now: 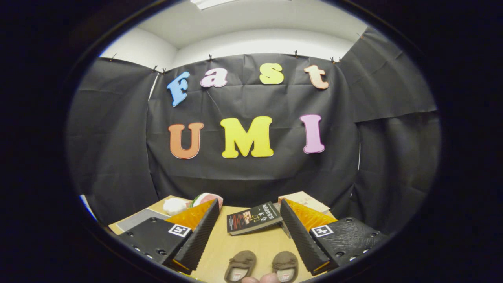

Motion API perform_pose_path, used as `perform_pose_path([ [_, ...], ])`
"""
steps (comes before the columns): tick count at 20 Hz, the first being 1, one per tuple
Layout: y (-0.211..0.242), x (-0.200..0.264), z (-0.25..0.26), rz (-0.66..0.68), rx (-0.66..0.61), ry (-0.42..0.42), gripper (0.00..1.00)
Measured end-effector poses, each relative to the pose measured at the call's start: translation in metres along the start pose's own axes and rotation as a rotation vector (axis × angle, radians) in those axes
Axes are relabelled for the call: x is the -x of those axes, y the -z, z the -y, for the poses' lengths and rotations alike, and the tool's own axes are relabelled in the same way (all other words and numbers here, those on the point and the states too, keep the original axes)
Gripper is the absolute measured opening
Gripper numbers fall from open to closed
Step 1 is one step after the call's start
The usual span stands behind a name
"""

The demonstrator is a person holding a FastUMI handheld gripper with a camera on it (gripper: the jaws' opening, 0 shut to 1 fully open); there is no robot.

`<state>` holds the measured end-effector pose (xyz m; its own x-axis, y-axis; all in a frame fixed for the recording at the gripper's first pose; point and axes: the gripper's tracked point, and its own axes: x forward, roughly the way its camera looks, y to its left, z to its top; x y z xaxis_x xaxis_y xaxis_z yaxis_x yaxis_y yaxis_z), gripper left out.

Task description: Open the storage box then place both shoes into the box .Put the left shoe in first, then the right shoe, with the right side of both shoes facing outward in a uniform manner.

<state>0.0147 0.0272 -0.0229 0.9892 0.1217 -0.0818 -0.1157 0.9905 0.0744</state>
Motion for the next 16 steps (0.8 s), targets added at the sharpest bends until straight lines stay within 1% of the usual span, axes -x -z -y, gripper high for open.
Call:
perform_pose_path([
  [2, 0.011, -0.004, -0.014, -0.020, 0.004, -0.033, 0.95],
  [4, 0.028, -0.007, -0.036, -0.053, -0.021, -0.092, 0.95],
  [7, 0.052, -0.012, -0.067, -0.093, -0.066, -0.149, 0.95],
  [12, 0.116, -0.022, -0.138, -0.237, -0.155, -0.289, 0.95],
  [16, 0.165, -0.031, -0.189, -0.323, -0.168, -0.384, 0.95],
])
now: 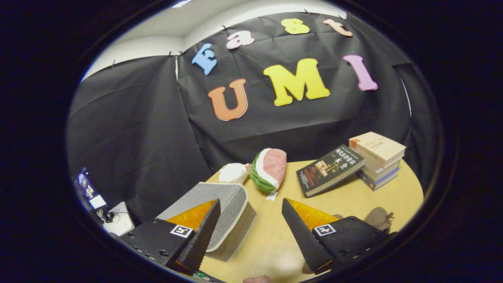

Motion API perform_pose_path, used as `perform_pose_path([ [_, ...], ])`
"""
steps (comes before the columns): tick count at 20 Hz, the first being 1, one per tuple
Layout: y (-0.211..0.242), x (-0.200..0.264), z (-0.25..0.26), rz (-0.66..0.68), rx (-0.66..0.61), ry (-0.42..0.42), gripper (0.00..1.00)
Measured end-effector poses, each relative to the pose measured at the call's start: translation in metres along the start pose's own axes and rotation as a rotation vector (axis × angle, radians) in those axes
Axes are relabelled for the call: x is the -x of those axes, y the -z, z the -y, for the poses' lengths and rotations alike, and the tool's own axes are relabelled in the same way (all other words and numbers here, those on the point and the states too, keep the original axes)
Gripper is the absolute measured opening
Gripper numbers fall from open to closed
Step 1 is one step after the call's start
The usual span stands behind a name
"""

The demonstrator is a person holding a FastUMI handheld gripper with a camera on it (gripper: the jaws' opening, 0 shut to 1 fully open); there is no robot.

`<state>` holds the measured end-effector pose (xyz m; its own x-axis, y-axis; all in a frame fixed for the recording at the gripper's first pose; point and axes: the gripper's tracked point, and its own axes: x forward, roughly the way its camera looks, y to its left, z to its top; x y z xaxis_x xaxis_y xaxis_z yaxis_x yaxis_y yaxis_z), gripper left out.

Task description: Open the storage box then place both shoes into the box .Put the left shoe in first, then the right shoe, with the right side of both shoes facing outward in a uniform manner.

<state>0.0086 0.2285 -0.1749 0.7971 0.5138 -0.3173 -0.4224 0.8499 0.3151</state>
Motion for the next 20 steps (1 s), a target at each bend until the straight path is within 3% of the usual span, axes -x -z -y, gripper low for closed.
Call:
perform_pose_path([
  [3, 0.036, -0.023, -0.023, -0.060, -0.063, -0.078, 0.96],
  [10, 0.087, -0.058, -0.042, -0.164, -0.289, -0.173, 0.95],
  [20, 0.104, -0.081, -0.061, -0.241, -0.623, -0.303, 0.95],
])
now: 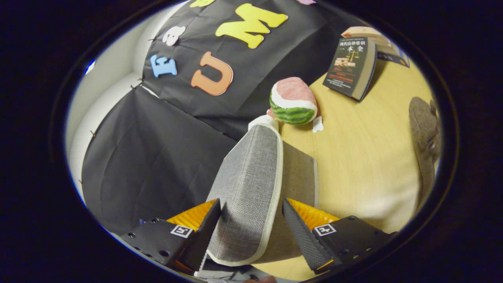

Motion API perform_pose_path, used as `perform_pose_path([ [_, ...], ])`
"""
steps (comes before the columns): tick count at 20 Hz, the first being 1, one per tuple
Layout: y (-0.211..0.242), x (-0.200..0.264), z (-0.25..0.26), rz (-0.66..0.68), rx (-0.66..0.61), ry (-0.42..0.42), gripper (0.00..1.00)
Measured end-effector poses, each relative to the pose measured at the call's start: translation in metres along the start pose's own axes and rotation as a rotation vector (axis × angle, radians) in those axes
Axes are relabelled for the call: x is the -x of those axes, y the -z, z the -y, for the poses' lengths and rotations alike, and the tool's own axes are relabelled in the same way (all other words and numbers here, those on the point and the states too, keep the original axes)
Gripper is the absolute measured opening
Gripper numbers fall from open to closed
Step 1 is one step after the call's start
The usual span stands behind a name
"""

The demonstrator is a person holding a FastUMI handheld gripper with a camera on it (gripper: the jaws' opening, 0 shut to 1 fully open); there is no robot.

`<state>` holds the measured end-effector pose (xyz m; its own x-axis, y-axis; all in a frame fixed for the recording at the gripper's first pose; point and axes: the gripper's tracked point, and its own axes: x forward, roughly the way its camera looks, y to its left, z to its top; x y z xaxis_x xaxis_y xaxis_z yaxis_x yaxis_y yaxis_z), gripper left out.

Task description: Open the storage box then place both shoes into the box .Put the left shoe in first, then the right shoe, with the right side of both shoes facing outward in a uniform manner.

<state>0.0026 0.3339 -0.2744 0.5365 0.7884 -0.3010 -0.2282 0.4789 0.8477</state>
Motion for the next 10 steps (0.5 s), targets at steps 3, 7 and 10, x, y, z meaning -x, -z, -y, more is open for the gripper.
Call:
perform_pose_path([
  [3, -0.001, 0.004, -0.003, -0.019, -0.054, -0.025, 0.93],
  [7, -0.008, 0.009, -0.028, -0.074, -0.052, -0.050, 0.70],
  [10, -0.013, 0.014, -0.051, -0.098, 0.015, -0.065, 0.62],
])
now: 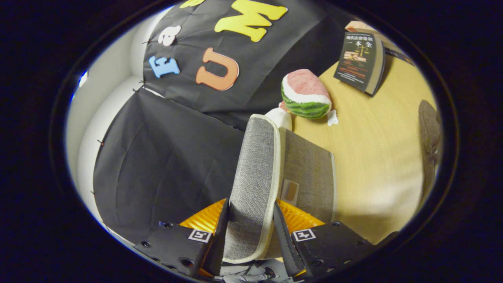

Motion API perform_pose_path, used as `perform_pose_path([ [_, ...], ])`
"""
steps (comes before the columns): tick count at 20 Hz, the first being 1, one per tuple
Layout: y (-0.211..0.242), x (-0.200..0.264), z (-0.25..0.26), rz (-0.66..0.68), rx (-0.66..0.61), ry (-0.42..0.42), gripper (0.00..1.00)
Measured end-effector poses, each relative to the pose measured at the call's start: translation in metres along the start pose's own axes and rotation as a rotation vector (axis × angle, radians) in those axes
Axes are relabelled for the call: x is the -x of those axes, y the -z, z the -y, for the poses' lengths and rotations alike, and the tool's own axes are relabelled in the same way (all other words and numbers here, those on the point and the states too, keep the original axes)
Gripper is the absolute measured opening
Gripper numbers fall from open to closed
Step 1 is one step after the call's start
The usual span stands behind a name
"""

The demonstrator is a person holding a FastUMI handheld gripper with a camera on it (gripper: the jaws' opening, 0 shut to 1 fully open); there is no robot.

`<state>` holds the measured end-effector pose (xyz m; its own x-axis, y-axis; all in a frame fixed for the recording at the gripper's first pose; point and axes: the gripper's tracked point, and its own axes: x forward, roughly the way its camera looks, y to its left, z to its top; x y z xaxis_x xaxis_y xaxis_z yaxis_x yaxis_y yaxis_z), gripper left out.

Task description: Open the storage box then place both shoes into the box .Put the left shoe in first, then the right shoe, with the right side of both shoes facing outward in a uniform manner.

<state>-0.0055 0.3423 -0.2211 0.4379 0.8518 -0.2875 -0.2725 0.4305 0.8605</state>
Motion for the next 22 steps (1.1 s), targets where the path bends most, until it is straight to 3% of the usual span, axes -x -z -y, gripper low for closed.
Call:
perform_pose_path([
  [5, -0.004, -0.009, -0.055, -0.061, 0.098, -0.021, 0.60],
  [18, -0.017, -0.088, -0.166, -0.176, 0.454, 0.071, 0.60],
  [22, 0.009, -0.118, -0.186, -0.245, 0.713, 0.079, 0.55],
])
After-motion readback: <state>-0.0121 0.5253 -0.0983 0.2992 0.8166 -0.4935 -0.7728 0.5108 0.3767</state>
